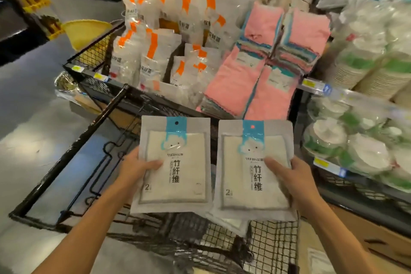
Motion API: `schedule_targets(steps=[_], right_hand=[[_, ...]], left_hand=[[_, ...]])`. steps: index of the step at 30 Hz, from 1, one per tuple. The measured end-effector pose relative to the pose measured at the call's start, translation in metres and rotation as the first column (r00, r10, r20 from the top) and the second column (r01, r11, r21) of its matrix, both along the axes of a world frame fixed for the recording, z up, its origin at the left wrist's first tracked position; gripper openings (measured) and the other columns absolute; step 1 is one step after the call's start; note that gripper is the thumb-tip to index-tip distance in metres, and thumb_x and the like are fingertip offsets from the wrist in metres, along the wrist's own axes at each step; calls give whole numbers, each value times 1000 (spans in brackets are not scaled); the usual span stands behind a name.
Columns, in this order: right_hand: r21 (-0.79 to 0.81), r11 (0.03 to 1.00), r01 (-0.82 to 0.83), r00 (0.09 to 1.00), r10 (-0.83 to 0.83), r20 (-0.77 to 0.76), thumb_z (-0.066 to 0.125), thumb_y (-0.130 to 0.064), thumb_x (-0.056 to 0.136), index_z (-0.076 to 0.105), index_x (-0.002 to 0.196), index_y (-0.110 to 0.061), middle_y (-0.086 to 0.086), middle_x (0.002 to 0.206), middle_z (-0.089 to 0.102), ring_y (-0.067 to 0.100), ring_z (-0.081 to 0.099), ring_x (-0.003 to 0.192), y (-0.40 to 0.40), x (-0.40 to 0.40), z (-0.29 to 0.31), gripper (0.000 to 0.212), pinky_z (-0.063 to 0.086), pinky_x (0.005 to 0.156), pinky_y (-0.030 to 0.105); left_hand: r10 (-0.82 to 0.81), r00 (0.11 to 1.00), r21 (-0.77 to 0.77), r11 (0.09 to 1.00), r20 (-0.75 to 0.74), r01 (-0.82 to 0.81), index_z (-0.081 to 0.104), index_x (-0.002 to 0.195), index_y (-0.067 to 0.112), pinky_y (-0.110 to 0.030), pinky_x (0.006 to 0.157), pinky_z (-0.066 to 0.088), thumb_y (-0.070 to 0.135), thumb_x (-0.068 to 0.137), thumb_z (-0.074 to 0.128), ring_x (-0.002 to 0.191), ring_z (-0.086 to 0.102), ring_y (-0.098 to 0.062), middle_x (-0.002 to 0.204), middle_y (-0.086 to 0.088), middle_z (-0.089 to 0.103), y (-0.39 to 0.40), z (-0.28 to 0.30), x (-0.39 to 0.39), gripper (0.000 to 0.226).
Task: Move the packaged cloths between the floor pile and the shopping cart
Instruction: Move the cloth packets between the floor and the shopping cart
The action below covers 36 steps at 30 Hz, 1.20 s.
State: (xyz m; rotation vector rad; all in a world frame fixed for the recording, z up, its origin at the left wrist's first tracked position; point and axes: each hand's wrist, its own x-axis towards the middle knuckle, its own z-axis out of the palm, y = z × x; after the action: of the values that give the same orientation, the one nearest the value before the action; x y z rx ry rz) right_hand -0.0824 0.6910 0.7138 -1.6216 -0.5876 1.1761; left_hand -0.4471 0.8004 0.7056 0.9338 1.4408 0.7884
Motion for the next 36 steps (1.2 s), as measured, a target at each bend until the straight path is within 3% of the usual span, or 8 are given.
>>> schedule_targets(steps=[2,6,11,15,21,24,31,36], right_hand=[[-26,997,66,998,-66,17,77,-17,92,71,109,-8,10,93,81,24,79,78,0,-7,-11,21,61,59,34],[-113,974,195,981,-192,40,79,-20,90,70,112,-9,9,96,81,29,79,88,-7,-26,-41,27,63,82,53],[-232,927,293,956,-287,58,76,-21,91,65,108,-13,5,97,77,19,77,78,-20,-55,-80,22,60,54,26],[-320,901,294,953,-304,18,79,-22,87,64,116,-5,10,96,80,25,79,80,-28,-66,-129,36,64,59,36],[-416,865,280,949,-314,-12,81,-21,85,64,116,-2,13,97,80,29,79,82,-20,-64,-208,40,66,66,44],[-435,861,265,953,-304,-21,84,-29,78,64,118,0,15,98,80,33,79,85,-11,-58,-247,53,65,73,53],[-447,852,274,953,-304,5,79,-15,89,70,101,-1,5,84,81,19,78,70,17,-50,-329,21,61,55,27],[-514,802,305,946,-319,63,81,-25,87,69,104,-3,11,91,80,24,79,76,23,-57,-375,29,65,64,39]], left_hand=[[-69,998,-24,997,3,69,62,117,12,-49,71,62,-4,79,76,89,77,-32,103,-12,78,20,-15,0,44],[-194,981,-52,980,-19,193,63,108,15,-35,57,62,-9,79,74,79,77,-25,91,-3,79,52,-47,-6,39],[-325,946,-120,939,-5,322,60,118,14,-36,63,63,-6,84,71,88,77,-27,101,-5,78,70,-101,-17,41],[-376,927,-163,914,7,372,60,123,9,-41,67,64,0,85,74,92,76,-31,109,-12,76,77,-148,-14,42],[-380,925,-219,903,-1,371,63,117,14,-52,76,62,19,71,90,91,76,-31,105,-9,77,81,-218,-1,53],[-352,934,-237,914,-59,330,64,114,15,-52,78,62,8,80,83,91,76,-30,104,-9,77,88,-263,4,39],[-319,945,-236,926,-68,295,66,113,17,-37,70,64,0,82,78,92,76,-25,100,-2,79,99,-361,9,37],[-350,929,-257,915,-122,311,64,123,14,-54,87,59,7,76,87,102,73,-33,112,-13,75,101,-407,14,53]])
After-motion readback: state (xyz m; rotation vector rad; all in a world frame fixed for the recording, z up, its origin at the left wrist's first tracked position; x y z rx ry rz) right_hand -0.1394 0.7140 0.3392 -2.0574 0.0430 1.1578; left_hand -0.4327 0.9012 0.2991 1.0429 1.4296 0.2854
